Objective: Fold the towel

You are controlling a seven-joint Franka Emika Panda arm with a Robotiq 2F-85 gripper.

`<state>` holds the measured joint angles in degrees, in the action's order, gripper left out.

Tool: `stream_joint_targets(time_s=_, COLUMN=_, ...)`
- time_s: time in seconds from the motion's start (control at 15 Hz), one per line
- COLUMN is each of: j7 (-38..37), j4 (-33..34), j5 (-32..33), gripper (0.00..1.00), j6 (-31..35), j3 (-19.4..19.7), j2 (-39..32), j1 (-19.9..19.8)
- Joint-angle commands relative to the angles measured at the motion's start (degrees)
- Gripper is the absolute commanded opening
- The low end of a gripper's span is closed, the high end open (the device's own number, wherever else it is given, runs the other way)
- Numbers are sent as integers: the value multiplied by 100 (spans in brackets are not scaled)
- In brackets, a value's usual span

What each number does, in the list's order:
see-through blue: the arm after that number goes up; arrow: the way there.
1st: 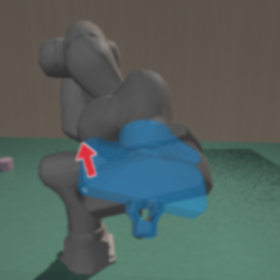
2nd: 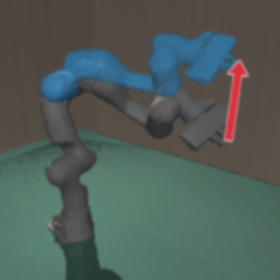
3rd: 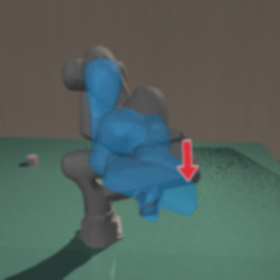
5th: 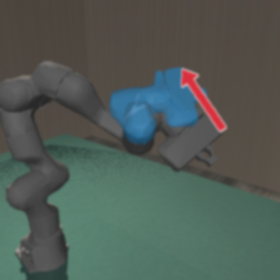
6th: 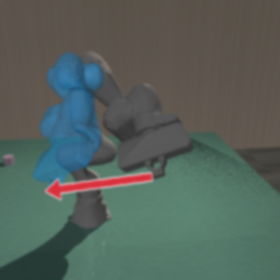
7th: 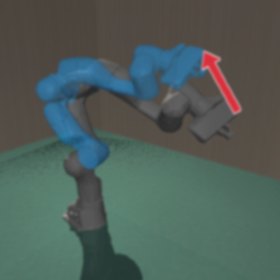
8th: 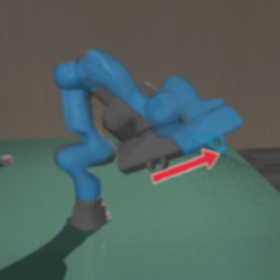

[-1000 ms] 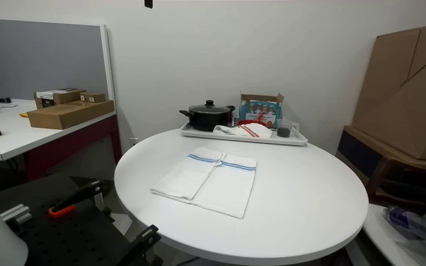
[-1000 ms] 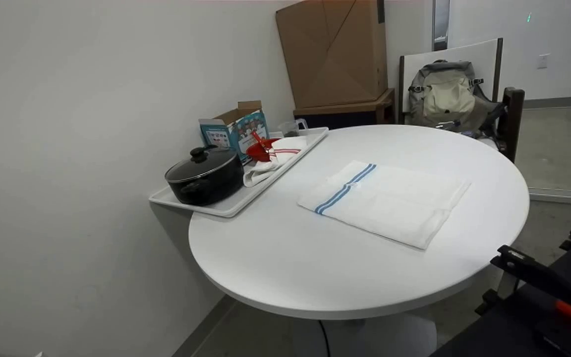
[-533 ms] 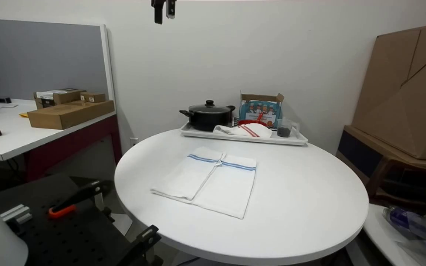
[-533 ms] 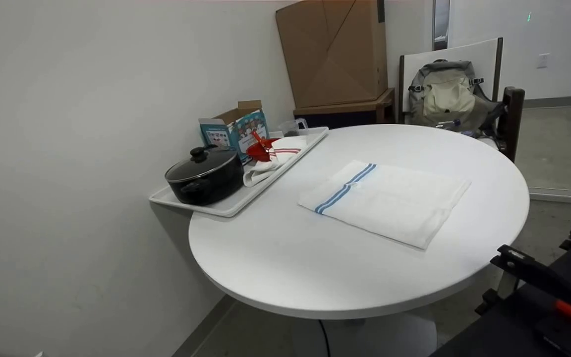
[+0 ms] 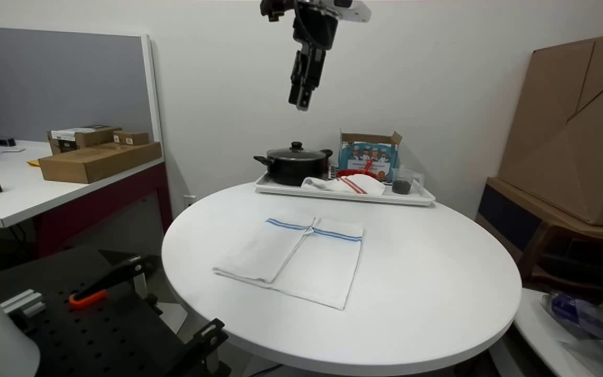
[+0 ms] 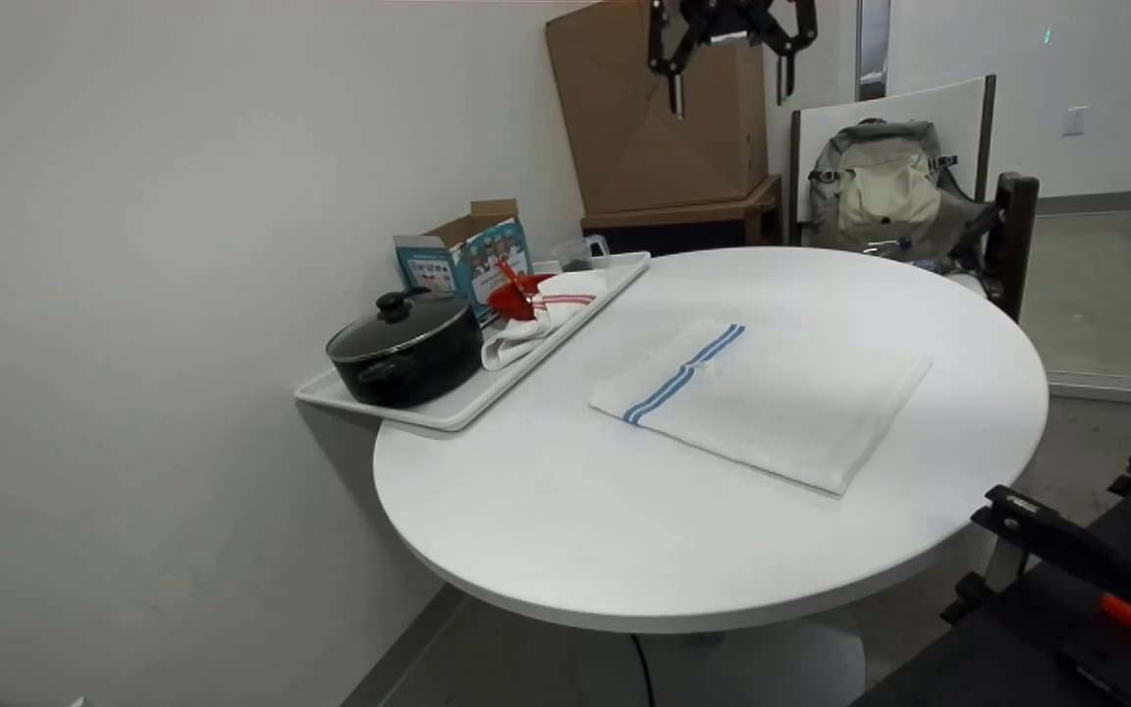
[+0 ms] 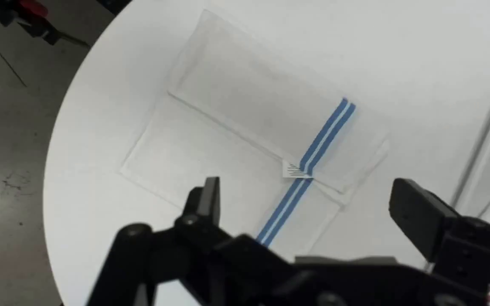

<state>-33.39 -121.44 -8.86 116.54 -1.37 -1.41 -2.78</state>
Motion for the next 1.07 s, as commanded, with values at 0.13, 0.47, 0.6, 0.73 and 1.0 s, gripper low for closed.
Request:
stream_joint_targets(time_s=0.13, j7=-16, j4=326, j5=848, gripper=100, j6=-213, j3=387, j2=-1145, j1=48)
stream_joint_targets(time_s=0.47, j7=-1016, j4=33, j5=2151, gripper=100, j6=868, j3=725, j2=-1581, j1=257)
stream_joint_targets(time_s=0.6, j7=-1059, j4=-197, j5=1715, gripper=100, j6=1660, j3=786, j2=-1522, j1=108)
stream_joint_targets(time_s=0.73, j7=-970, j4=-445, j5=1328, gripper=100, j6=2275, j3=859, j2=-1447, j1=-27)
stream_joint_targets(time_s=1.0, j7=-727, j4=-383, j5=826, gripper=100, j6=2407, j3=961, j2=-1586, j1=-73)
